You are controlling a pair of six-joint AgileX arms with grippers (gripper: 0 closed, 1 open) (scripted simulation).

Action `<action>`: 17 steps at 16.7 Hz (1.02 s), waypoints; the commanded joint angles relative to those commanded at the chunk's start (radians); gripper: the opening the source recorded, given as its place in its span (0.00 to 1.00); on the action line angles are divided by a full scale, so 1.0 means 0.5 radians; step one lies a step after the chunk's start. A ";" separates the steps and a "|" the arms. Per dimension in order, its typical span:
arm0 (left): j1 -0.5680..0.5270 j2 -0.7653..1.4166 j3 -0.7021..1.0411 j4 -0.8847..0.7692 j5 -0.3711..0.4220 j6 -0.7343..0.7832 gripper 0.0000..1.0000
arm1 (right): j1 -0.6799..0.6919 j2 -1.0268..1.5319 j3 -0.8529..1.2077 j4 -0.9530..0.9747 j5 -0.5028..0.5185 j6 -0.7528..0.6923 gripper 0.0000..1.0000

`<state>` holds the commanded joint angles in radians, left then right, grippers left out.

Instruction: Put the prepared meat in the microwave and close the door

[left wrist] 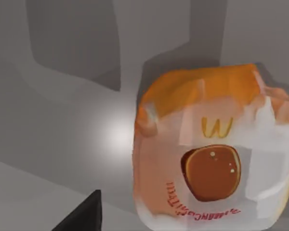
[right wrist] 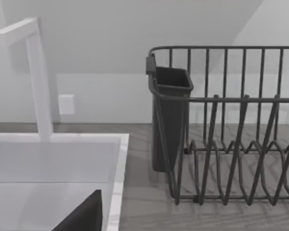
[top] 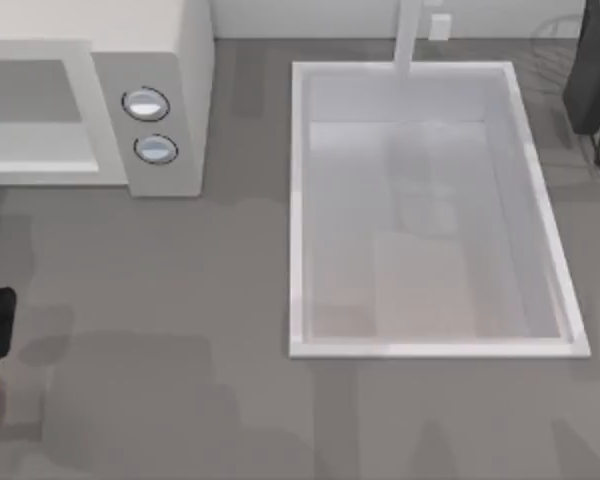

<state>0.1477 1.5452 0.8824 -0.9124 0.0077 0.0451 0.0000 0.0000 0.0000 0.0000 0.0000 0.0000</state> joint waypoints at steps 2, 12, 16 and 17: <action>0.003 0.075 -0.071 0.151 0.000 0.001 1.00 | 0.000 0.000 0.000 0.000 0.000 0.000 1.00; 0.006 0.333 -0.307 0.647 0.000 0.009 1.00 | 0.000 0.000 0.000 0.000 0.000 0.000 1.00; 0.006 0.333 -0.307 0.647 0.000 0.009 0.77 | 0.000 0.000 0.000 0.000 0.000 0.000 1.00; 0.006 0.333 -0.307 0.647 0.000 0.009 0.70 | 0.000 0.000 0.000 0.000 0.000 0.000 1.00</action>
<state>0.1506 1.7115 0.7290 -0.5889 0.0079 0.0495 0.0000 0.0000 0.0000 0.0000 0.0000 0.0000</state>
